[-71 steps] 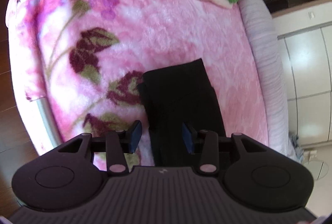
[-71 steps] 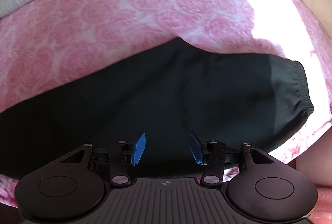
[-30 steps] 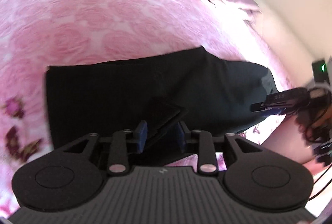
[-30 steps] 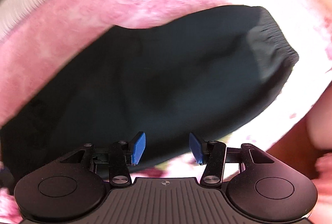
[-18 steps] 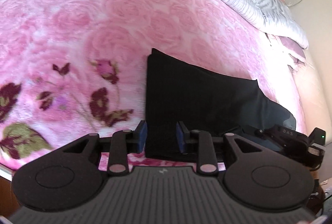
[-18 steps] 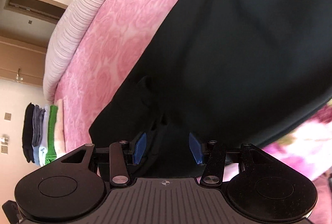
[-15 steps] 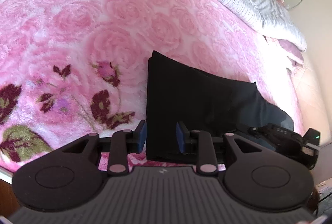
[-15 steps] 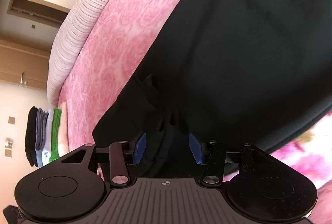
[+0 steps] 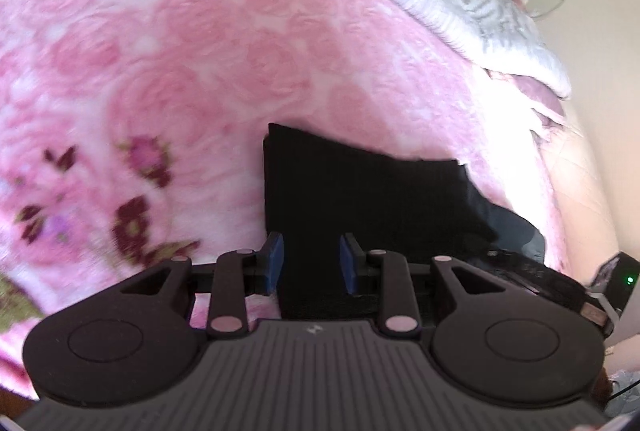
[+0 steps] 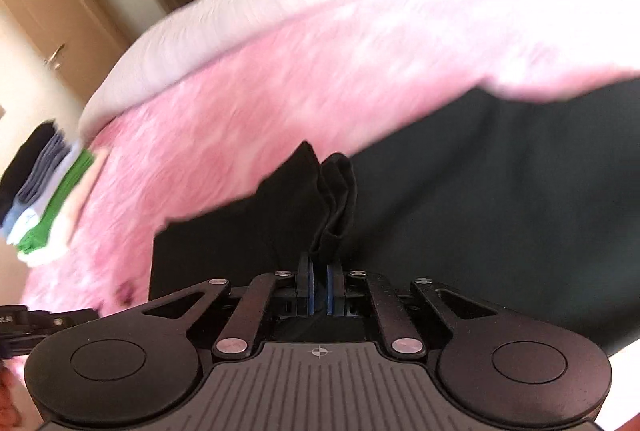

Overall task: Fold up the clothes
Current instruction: 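Lift the trouser end with the left tool while the right tool grasps the other end, then lay the black trousers flat on the bed and open both tools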

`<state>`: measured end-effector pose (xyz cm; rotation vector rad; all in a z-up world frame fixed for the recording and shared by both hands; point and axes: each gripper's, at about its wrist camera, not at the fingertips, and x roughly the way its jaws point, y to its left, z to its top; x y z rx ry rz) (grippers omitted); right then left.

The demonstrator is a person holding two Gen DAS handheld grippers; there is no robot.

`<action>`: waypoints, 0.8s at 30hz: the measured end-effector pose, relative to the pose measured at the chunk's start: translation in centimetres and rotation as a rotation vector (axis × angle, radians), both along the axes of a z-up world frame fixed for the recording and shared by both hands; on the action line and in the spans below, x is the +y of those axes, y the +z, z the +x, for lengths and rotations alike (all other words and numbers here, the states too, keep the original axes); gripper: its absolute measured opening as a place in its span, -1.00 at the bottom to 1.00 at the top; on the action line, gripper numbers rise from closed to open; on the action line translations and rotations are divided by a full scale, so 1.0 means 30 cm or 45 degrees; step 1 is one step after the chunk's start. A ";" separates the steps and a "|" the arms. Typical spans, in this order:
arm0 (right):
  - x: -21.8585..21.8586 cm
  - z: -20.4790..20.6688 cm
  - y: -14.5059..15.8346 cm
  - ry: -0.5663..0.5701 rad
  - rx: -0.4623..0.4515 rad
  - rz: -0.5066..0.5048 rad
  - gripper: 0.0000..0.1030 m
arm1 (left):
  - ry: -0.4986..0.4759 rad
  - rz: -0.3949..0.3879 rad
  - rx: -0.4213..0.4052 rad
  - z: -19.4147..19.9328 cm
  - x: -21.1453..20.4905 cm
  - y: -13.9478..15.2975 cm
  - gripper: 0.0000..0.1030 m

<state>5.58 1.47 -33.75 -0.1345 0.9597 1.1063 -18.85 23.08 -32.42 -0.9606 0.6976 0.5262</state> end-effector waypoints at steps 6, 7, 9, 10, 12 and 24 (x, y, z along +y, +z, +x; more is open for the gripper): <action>-0.226 0.259 0.025 -0.256 -0.189 -0.139 -0.92 | -0.088 -0.017 -0.018 0.156 -0.046 -0.014 -0.52; -0.260 0.310 -0.003 -0.310 -0.144 -0.164 -0.91 | -0.105 -0.024 -0.016 0.183 -0.056 -0.022 -0.52; -0.314 0.399 -0.066 -0.404 0.019 -0.175 -0.89 | -0.142 -0.042 0.006 0.240 -0.082 -0.045 -0.52; -0.340 0.431 -0.090 -0.445 0.103 -0.157 -0.88 | -0.156 -0.045 0.017 0.261 -0.093 -0.054 -0.52; -0.397 0.487 -0.127 -0.524 0.254 -0.100 -0.70 | -0.177 -0.049 0.036 0.294 -0.111 -0.066 -0.52; -0.337 0.529 -0.094 -0.333 0.041 -0.200 -0.92 | -0.330 -0.018 0.224 0.436 -0.170 -0.098 -0.52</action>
